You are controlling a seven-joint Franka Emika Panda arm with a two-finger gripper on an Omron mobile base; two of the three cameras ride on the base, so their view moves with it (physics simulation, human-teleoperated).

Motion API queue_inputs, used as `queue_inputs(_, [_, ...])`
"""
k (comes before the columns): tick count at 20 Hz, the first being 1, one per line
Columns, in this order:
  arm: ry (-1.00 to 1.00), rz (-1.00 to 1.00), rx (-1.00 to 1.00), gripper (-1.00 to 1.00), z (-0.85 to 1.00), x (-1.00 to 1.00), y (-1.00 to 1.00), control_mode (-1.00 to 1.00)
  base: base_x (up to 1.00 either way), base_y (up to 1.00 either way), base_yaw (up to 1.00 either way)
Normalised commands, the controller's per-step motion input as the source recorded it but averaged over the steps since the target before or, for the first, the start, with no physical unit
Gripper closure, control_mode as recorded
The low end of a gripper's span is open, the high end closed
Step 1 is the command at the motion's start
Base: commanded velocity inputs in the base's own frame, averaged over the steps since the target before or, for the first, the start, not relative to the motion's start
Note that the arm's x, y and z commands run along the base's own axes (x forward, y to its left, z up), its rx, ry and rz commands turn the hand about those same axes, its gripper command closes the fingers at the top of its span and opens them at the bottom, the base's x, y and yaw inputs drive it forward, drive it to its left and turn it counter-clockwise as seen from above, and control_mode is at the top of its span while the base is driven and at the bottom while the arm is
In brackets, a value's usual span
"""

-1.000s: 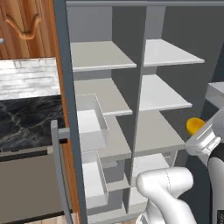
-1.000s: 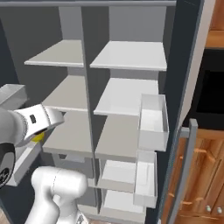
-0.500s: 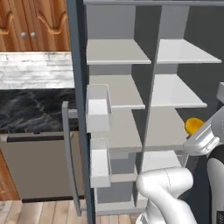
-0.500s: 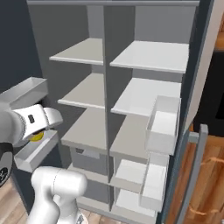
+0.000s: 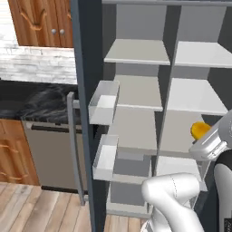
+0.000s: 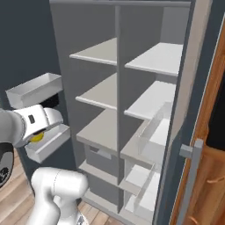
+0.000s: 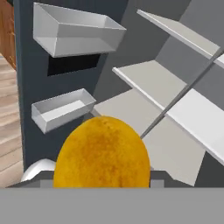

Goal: Retrieve the kiwi and mango from the fridge and place them into the bowl on the dining table.

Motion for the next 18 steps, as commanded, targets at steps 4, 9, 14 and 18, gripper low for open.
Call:
queue_inputs(4, [0.00, 0.00, 0.00, 1.00, 0.00, 0.00, 0.00, 1.00, -0.63, -0.22, 0.37])
queue_inputs(9, [0.00, 0.00, 0.00, 1.00, 0.00, 0.00, 0.00, 1.00, -0.75, -0.05, 0.34])
queue_inputs(14, [0.00, 0.00, 0.00, 1.00, 0.00, 0.00, 0.00, 1.00, -0.71, 0.00, 0.33])
queue_inputs(18, [0.00, 0.00, 0.00, 1.00, 0.00, 0.00, 0.00, 1.00, -0.64, 0.00, 0.40])
